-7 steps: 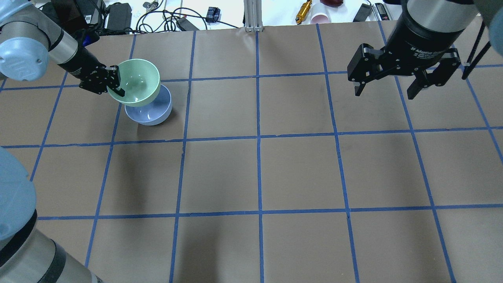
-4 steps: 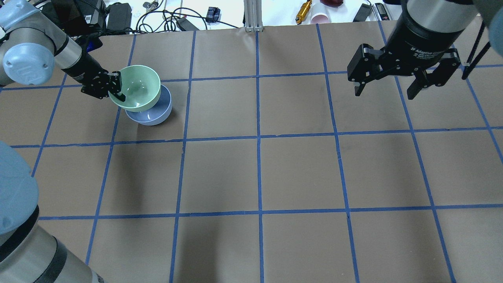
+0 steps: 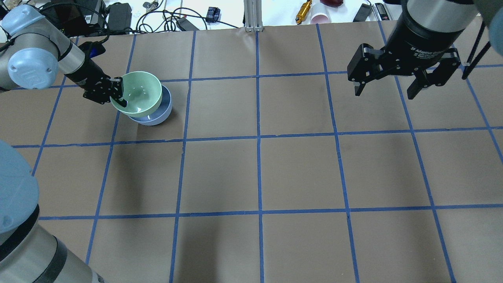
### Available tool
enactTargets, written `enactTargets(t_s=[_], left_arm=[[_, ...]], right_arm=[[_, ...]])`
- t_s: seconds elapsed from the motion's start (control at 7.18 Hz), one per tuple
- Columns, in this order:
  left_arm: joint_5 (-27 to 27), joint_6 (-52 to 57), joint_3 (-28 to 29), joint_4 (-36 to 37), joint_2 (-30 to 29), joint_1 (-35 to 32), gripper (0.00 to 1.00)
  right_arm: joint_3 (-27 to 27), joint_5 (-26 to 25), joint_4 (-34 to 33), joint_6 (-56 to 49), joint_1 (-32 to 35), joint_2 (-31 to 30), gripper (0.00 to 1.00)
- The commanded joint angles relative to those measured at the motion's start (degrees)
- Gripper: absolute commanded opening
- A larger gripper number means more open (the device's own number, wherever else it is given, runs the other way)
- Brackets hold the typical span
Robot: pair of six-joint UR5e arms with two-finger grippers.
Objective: Stack green bowl on blue bowl
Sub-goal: 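Lower the green bowl into the blue bowl with the left gripper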
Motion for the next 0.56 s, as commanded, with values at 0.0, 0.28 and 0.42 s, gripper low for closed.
enactTargets(t_s=[0.0,0.28,0.42], left_arm=[[-0.1,-0.1,-0.1,0.1,0.1,-0.1,0.0],[-0.2,0.0,0.0,0.2,0.1,0.0,0.71],[-0.2,-0.2,0.0,0.2,0.1,-0.1,0.95]], right_arm=[[0.0,0.0,0.0,0.0,0.0,0.0,1.0],[0.0,0.0,0.1,0.0,0.0,0.0,1.0],[0.0,0.0,0.1,0.0,0.0,0.0,1.0]])
